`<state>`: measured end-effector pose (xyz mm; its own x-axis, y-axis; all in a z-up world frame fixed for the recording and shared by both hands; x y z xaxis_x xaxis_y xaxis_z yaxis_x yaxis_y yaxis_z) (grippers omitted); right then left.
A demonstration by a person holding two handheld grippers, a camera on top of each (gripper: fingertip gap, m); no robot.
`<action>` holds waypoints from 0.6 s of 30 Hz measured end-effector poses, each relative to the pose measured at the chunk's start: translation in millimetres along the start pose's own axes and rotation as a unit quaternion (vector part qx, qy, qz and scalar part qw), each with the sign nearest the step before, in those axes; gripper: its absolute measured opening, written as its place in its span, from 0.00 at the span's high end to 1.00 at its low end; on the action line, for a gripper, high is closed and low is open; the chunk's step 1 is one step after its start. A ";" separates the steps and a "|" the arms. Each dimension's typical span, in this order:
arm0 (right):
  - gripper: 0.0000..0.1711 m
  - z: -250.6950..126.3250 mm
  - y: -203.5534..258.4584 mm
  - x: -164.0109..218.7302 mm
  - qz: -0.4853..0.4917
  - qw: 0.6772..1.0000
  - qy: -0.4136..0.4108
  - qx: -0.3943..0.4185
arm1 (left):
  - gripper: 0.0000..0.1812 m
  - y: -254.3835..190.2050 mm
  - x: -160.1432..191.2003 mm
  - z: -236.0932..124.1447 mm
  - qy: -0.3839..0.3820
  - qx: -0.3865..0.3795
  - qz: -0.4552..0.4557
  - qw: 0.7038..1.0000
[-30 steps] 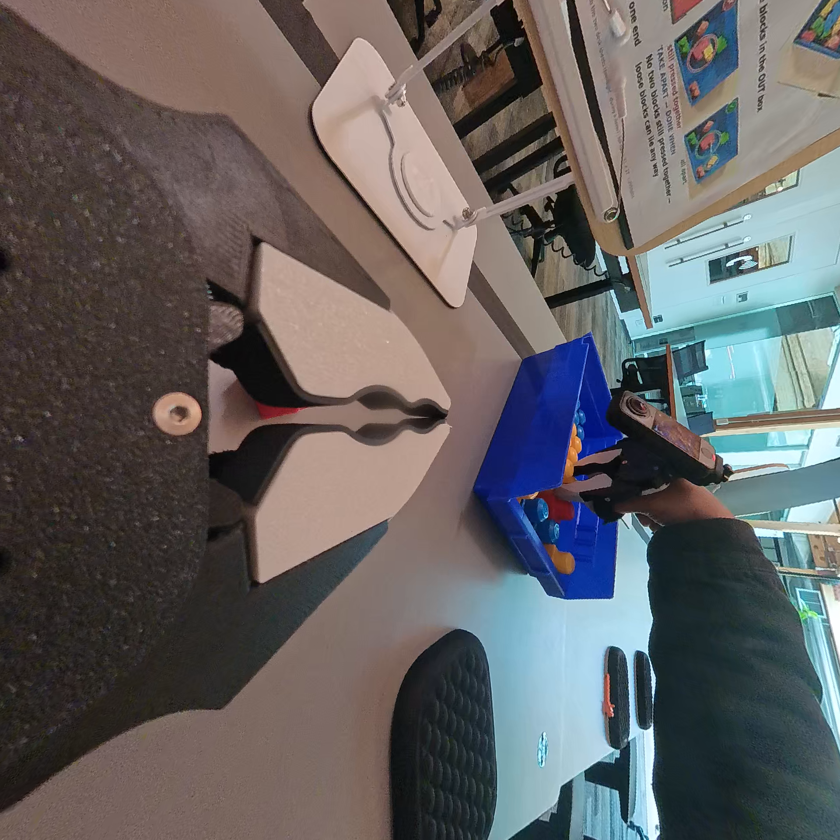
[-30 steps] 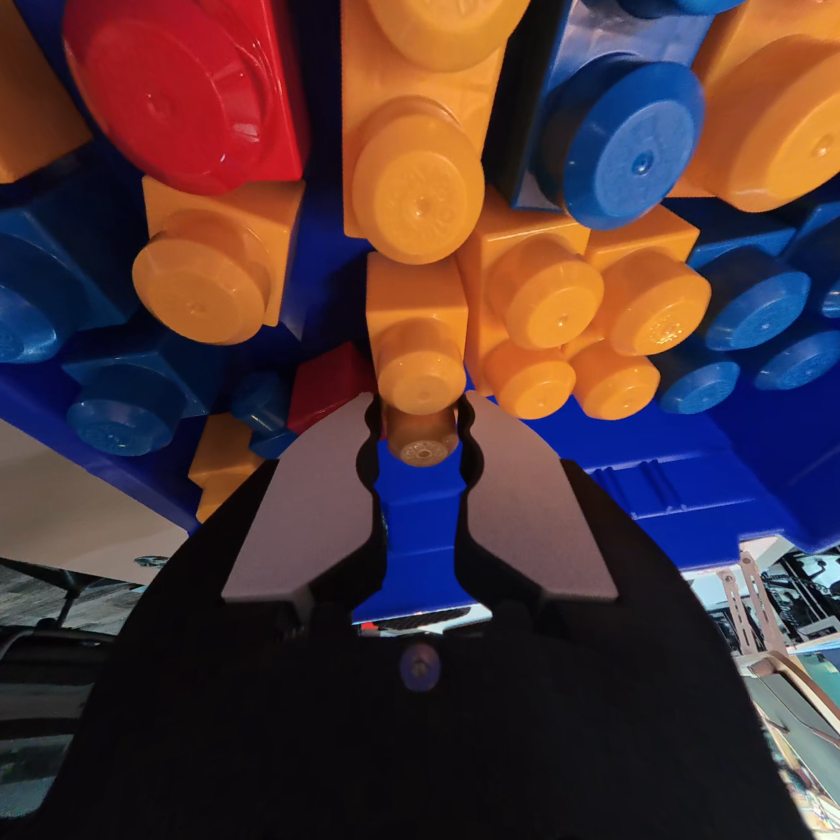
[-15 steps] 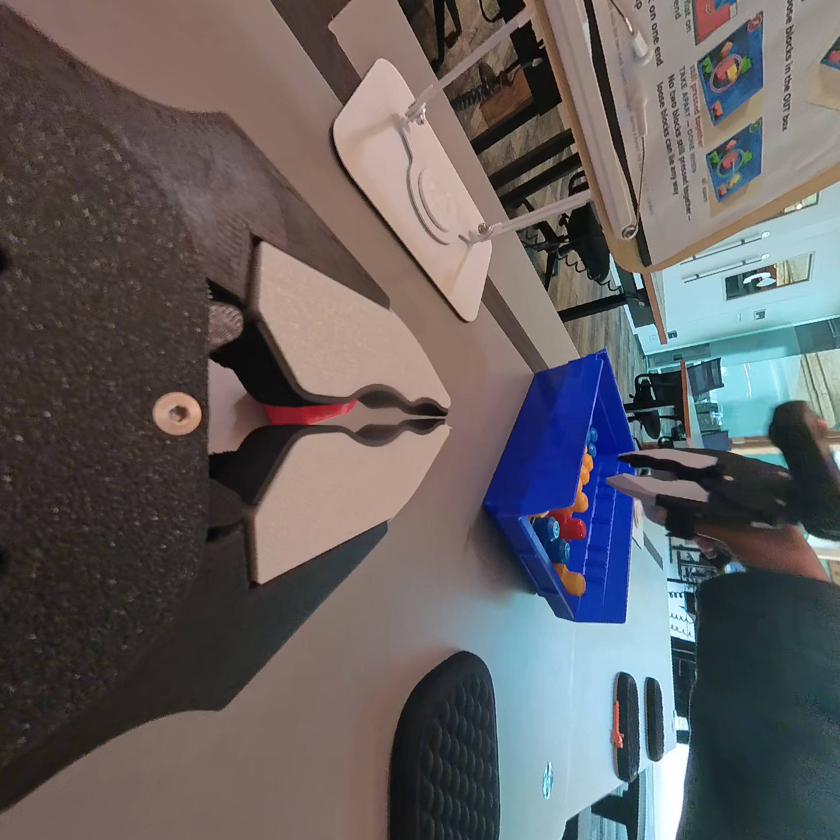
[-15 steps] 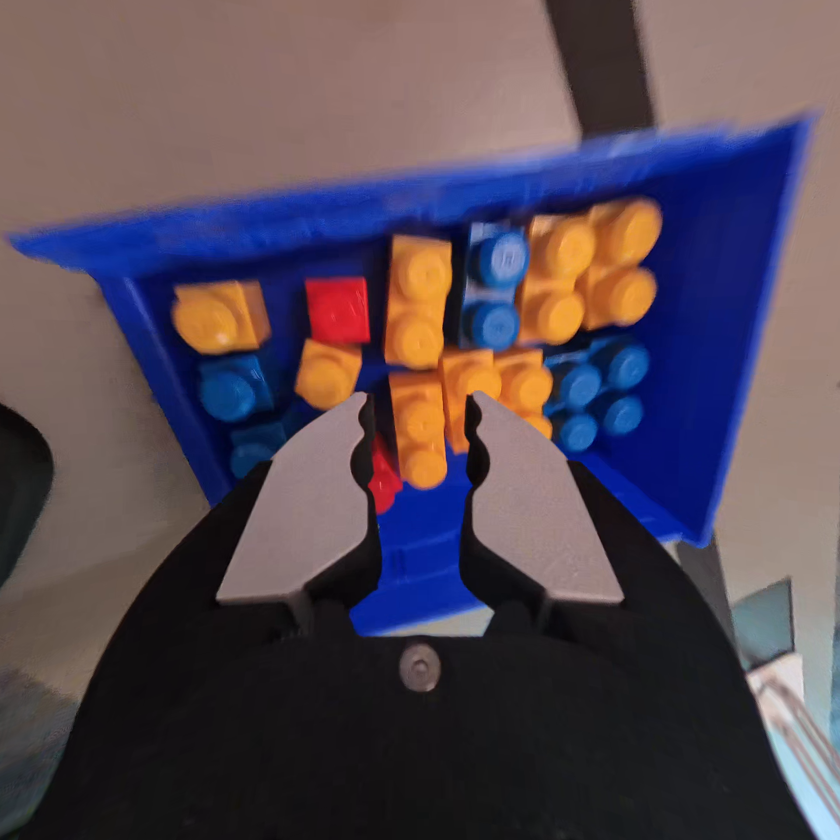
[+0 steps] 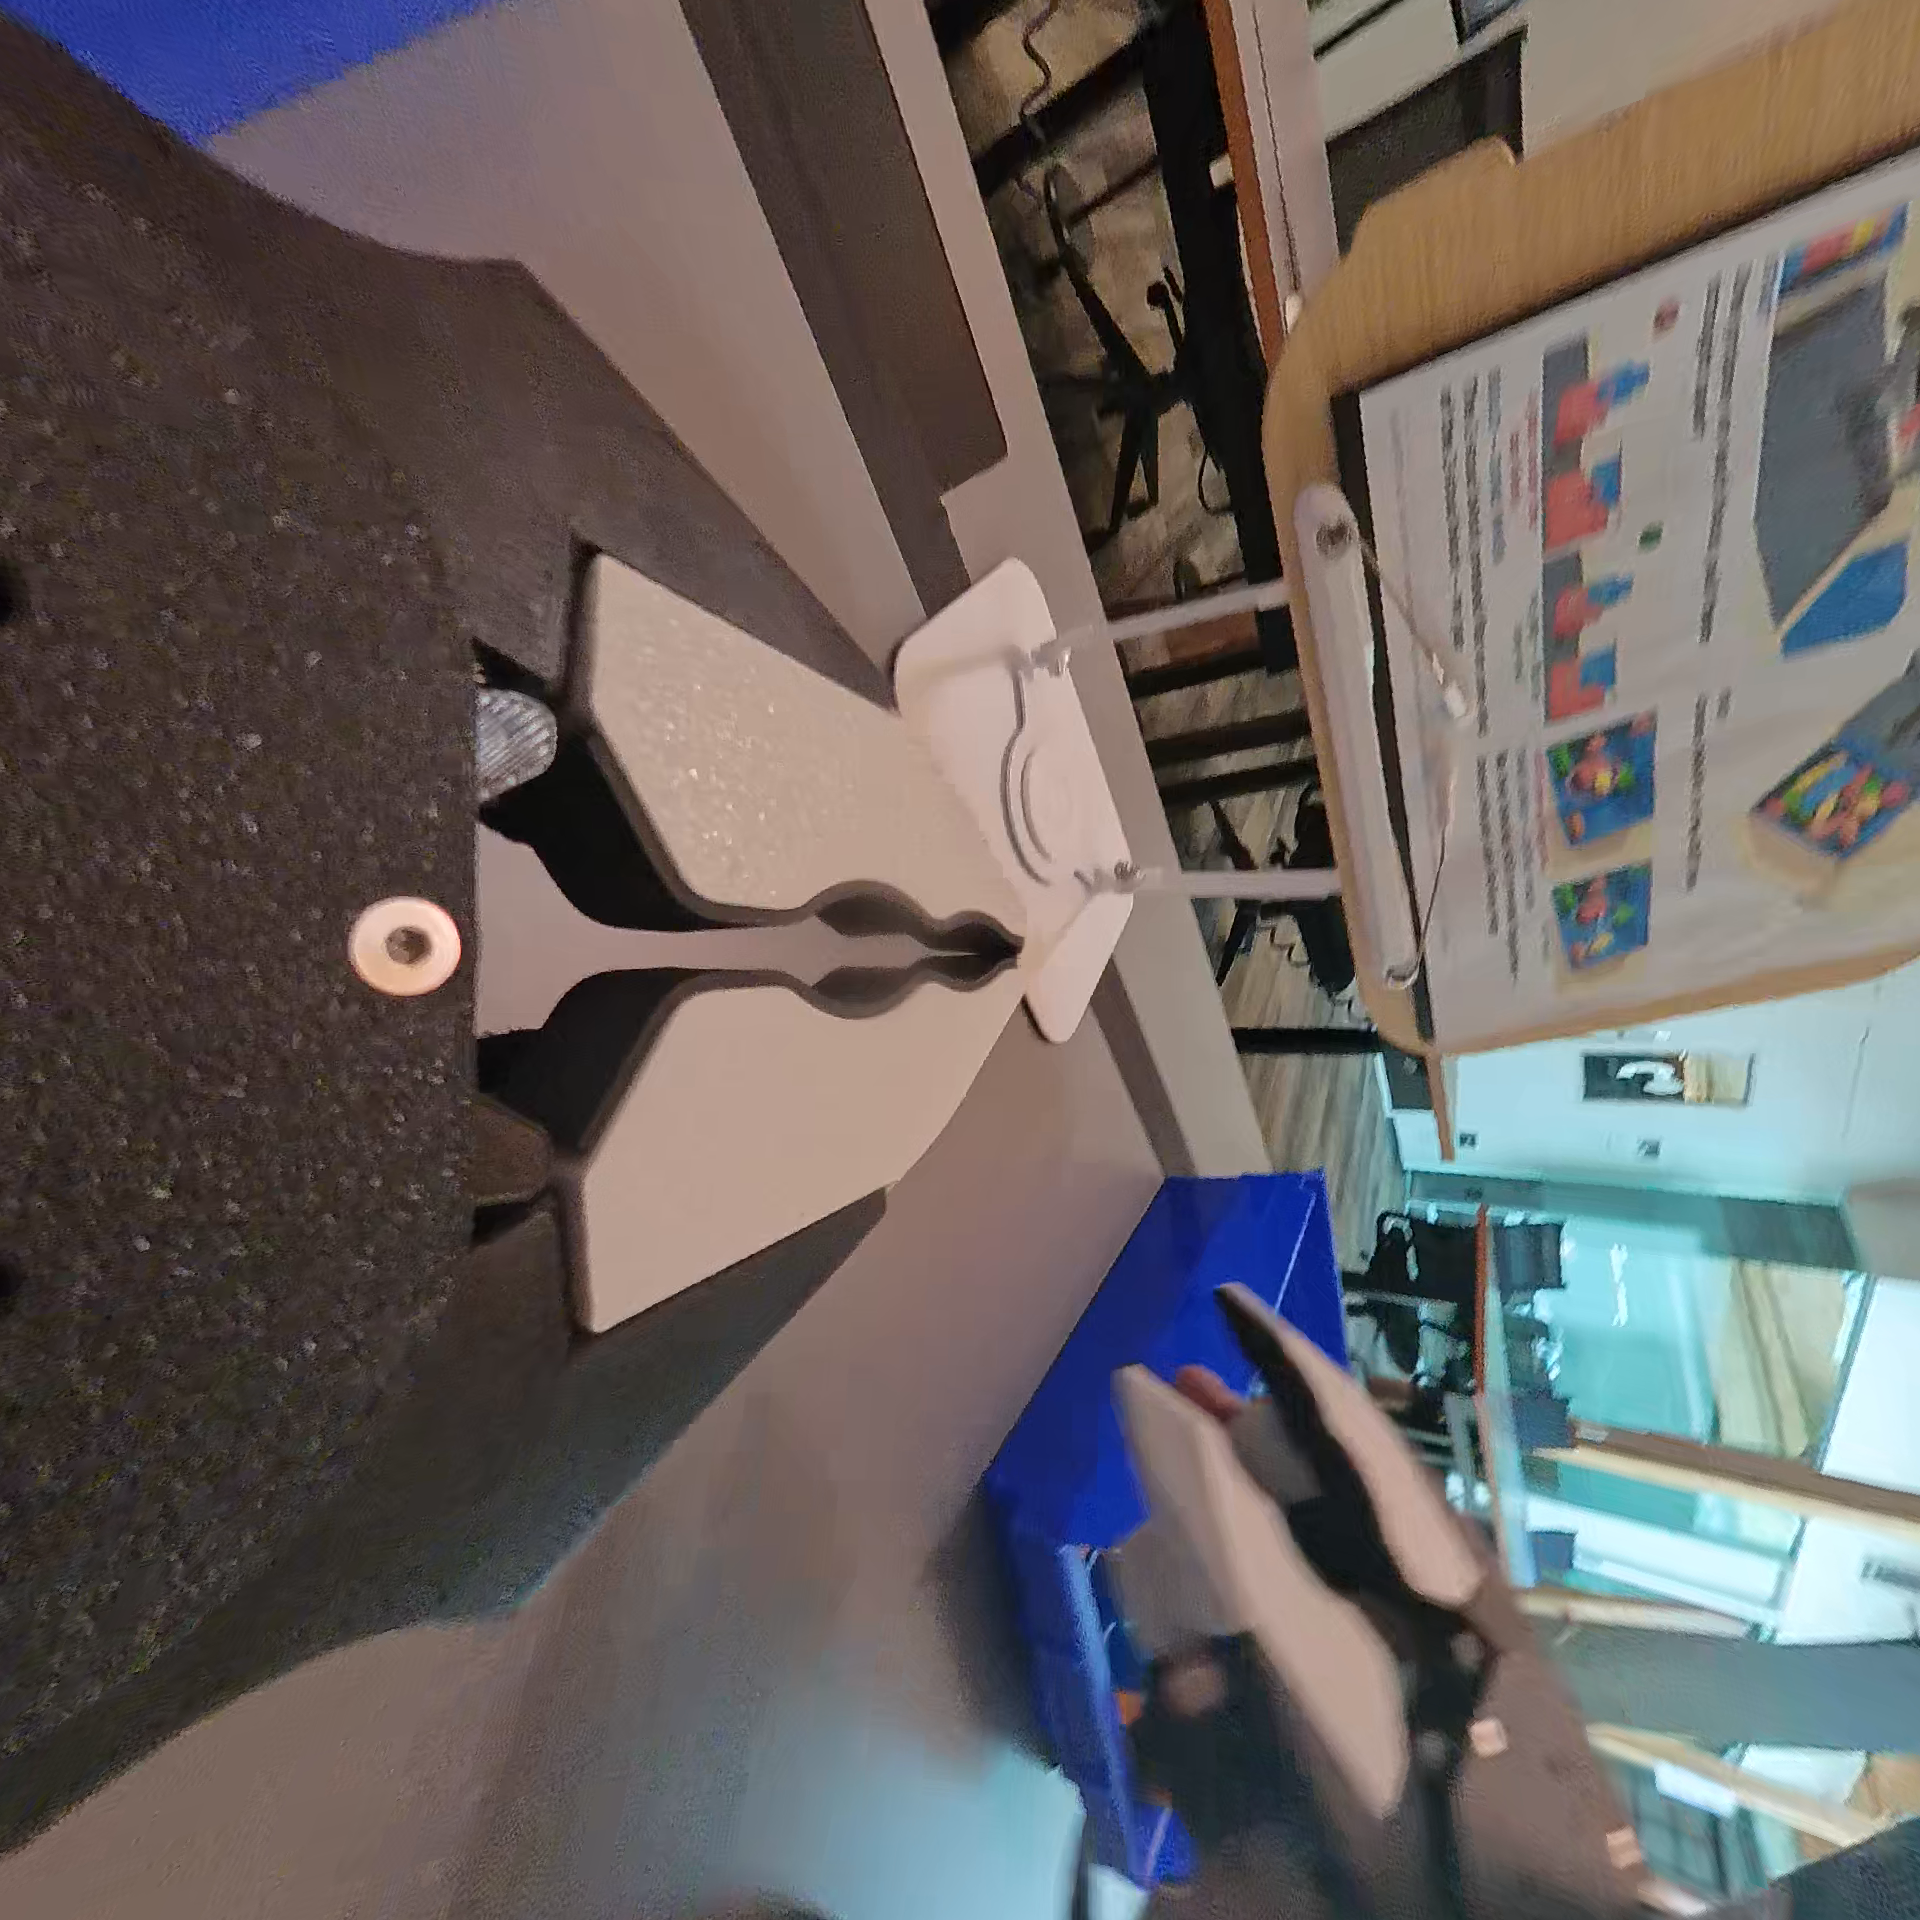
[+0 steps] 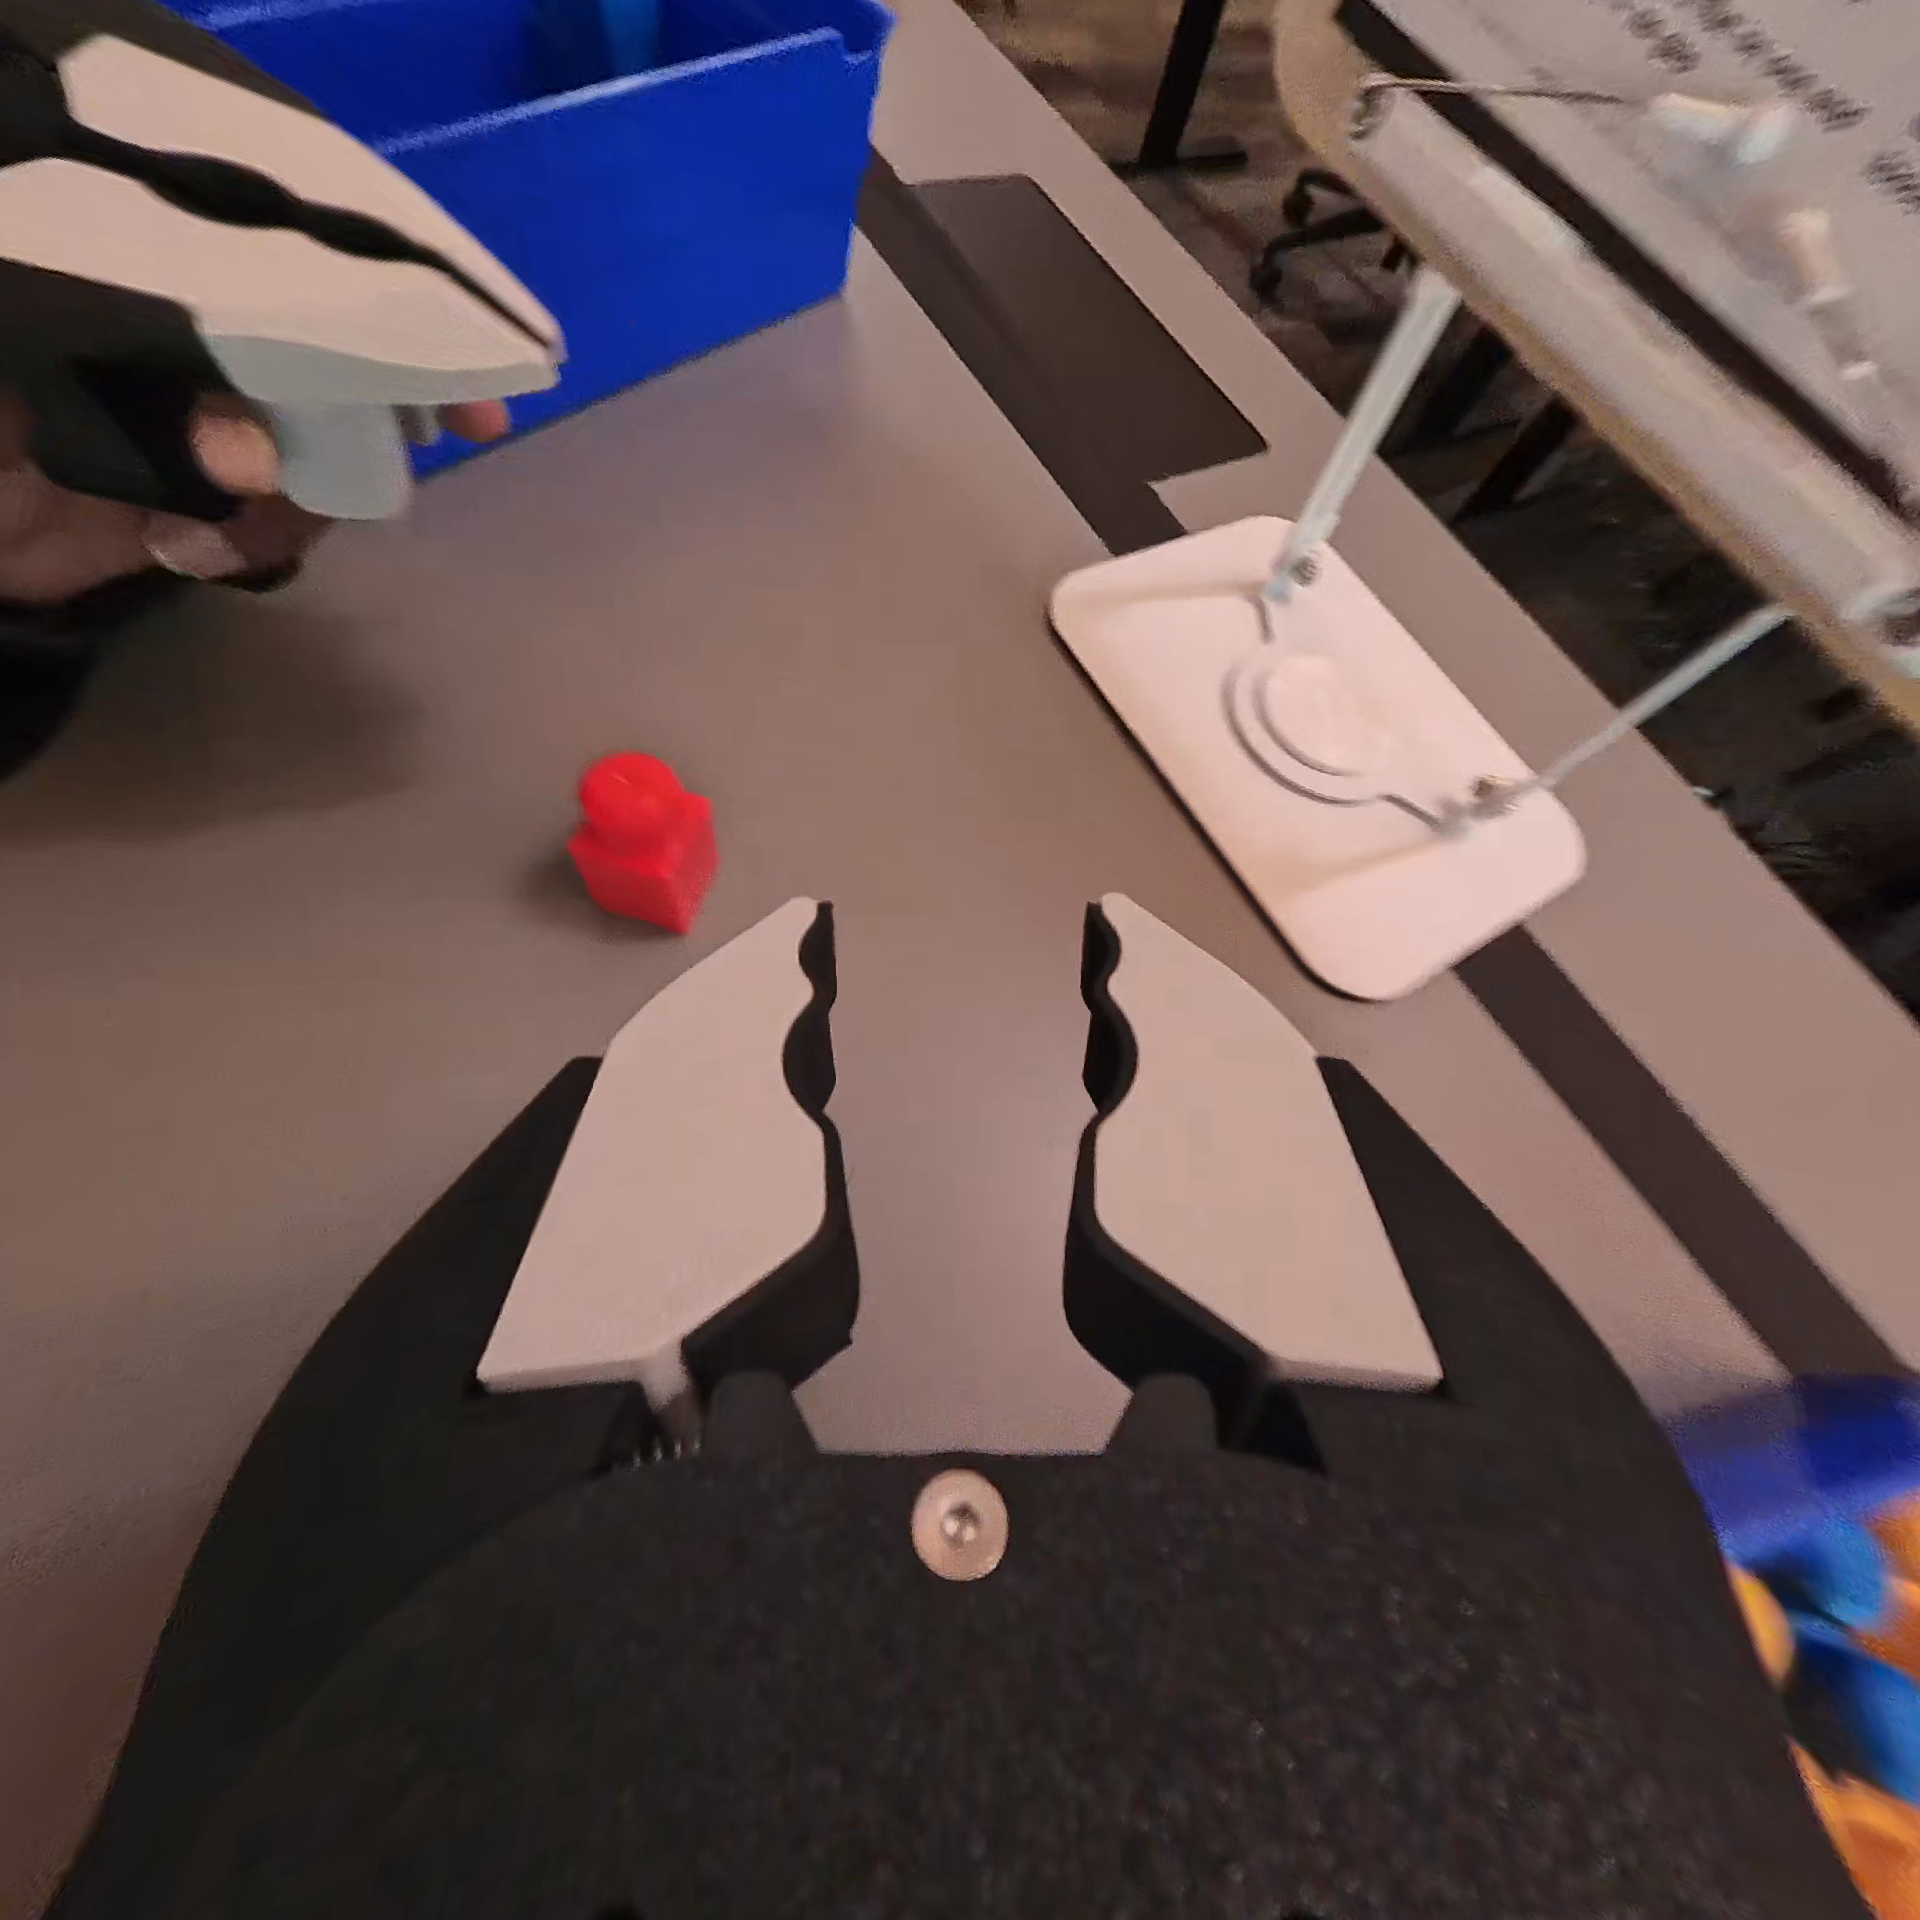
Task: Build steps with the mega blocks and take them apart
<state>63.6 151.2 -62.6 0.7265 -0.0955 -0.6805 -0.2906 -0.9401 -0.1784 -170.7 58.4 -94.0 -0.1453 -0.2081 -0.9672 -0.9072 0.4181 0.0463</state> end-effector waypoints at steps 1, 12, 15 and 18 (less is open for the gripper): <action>0.73 9.9 11.9 -0.6 0.005 1.000 -0.007 -0.006 | 1.00 2.8 0.0 -1.1 -0.005 -0.007 -0.010 1.000; 0.67 90.6 79.4 -8.4 0.016 0.998 0.014 -0.051 | 1.00 7.1 0.5 -2.1 -0.013 -0.021 -0.017 1.000; 0.68 97.2 81.6 -9.0 0.017 0.998 0.016 -0.055 | 1.00 6.8 1.3 -1.0 -0.008 -0.016 -0.017 1.000; 0.74 98.2 81.7 -11.0 0.015 0.998 0.018 -0.051 | 1.00 6.5 1.8 -0.2 -0.005 -0.013 -0.018 1.000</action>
<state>-29.2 107.6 -139.5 0.7402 -0.1347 -0.6588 -0.2502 -0.9645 -0.0839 -176.9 60.6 -95.5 -0.1093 -0.2132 -0.9709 -0.9214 0.3881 0.0185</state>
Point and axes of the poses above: each gripper's, where its closed fingertips meet, z out along the fingers, x out of its underside, y = z × x across the jaws, the point moved 9 cm from there along -z, back along the fingers, and after that the axes turned 13 degrees about y, right-handed, at the moved point
